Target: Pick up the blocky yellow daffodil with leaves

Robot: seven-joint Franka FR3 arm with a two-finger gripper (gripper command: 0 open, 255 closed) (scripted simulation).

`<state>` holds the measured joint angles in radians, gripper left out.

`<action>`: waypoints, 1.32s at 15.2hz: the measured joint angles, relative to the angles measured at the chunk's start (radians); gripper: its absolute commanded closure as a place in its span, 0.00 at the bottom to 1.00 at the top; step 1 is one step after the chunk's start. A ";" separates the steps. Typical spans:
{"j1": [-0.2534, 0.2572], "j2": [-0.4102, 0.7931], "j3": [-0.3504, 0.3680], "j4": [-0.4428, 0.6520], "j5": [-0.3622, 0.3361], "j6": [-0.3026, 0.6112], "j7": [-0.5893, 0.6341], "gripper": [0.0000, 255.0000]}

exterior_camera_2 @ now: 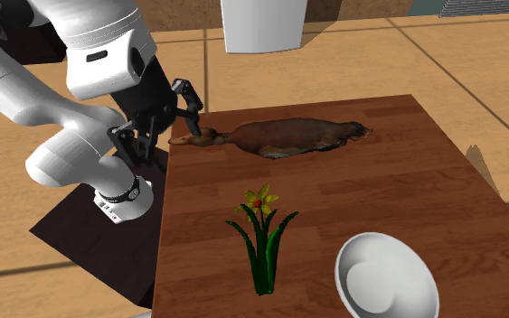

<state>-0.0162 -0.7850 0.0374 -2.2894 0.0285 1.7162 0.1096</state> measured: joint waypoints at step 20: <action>-0.042 0.576 0.056 0.075 0.112 0.250 0.268 0.00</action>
<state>-0.0584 -0.2088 0.0937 -2.2142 0.1403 1.9661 0.3774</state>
